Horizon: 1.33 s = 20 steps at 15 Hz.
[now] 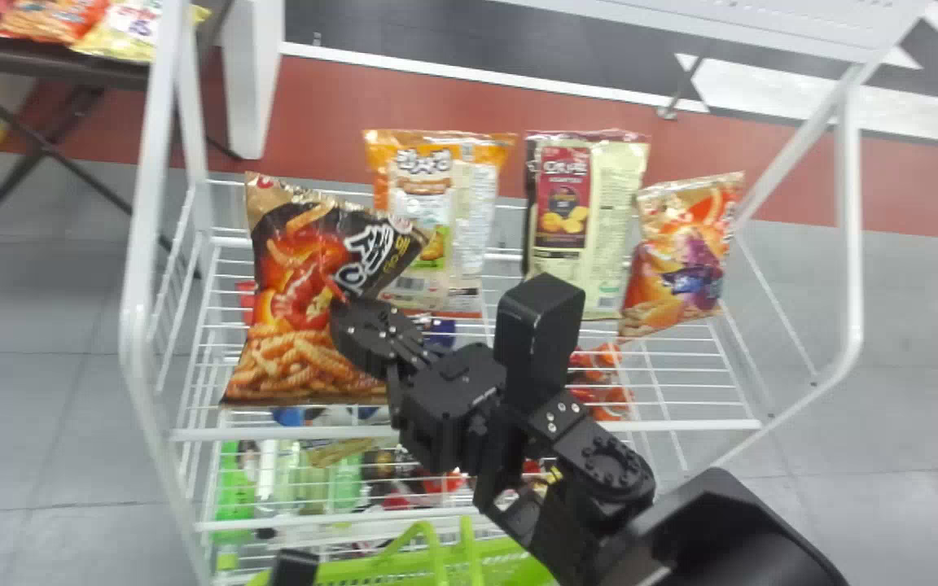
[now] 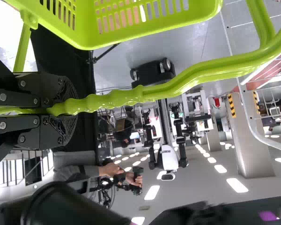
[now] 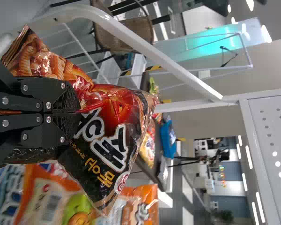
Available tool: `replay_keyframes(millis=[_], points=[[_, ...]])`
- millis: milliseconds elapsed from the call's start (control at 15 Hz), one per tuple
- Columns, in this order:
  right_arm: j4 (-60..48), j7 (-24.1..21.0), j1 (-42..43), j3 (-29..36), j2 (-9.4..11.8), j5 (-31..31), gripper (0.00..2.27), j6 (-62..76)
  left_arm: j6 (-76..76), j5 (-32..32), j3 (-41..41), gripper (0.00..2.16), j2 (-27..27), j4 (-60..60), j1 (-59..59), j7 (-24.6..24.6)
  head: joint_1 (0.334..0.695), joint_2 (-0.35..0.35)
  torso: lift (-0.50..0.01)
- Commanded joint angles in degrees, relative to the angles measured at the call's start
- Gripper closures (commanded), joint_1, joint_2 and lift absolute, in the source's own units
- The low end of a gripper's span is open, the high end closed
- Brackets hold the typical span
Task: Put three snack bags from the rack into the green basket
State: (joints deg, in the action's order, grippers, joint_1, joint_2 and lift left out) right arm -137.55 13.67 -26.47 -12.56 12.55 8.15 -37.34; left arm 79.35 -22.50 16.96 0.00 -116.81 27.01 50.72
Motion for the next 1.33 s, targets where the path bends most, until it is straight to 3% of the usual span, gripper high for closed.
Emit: replay_keyframes(millis=[0,133,267,333,467,667,867,1267], points=[[-7.56,-0.05,-4.65,4.74,2.39,0.03,2.19,-7.44,-0.64,0.0,-0.26,1.27,-0.15,0.0,0.15,0.0,0.695,-0.35,0.0],[-10.46,0.04,-5.79,9.4,4.32,0.11,2.19,-12.37,-1.87,0.0,-1.05,1.27,-0.15,-0.26,1.3,0.0,0.695,-0.35,0.0],[-14.68,1.97,-7.37,16.34,4.68,0.82,2.19,-24.14,-2.75,0.0,-1.4,1.27,-0.15,-0.35,1.74,0.08,0.695,-0.35,0.0],[-16.35,3.73,-7.55,21.18,4.68,4.16,2.19,-30.65,-3.45,0.0,-1.93,1.27,-0.15,-0.26,2.17,0.08,0.695,-0.35,0.0],[-20.13,7.78,-10.36,30.14,3.53,8.46,2.19,-42.07,-3.8,0.0,-2.02,1.27,-0.15,-0.18,2.09,-0.09,0.695,-0.35,0.0],[-21.98,12.7,-13.88,35.41,0.98,11.01,2.19,-52.74,-3.8,0.0,-2.28,1.27,-0.15,0.09,1.74,-0.09,0.695,-0.35,0.0],[-18.28,14.72,-16.16,33.31,0.46,10.31,2.19,-52.74,-3.8,0.0,-2.46,1.27,-0.15,0.0,1.74,0.0,0.695,-0.35,0.0],[-3.43,14.37,-15.19,19.15,2.3,5.04,2.19,-38.56,-3.8,0.0,-2.02,1.27,-0.15,-0.09,1.74,-0.18,0.695,-0.35,0.0]])
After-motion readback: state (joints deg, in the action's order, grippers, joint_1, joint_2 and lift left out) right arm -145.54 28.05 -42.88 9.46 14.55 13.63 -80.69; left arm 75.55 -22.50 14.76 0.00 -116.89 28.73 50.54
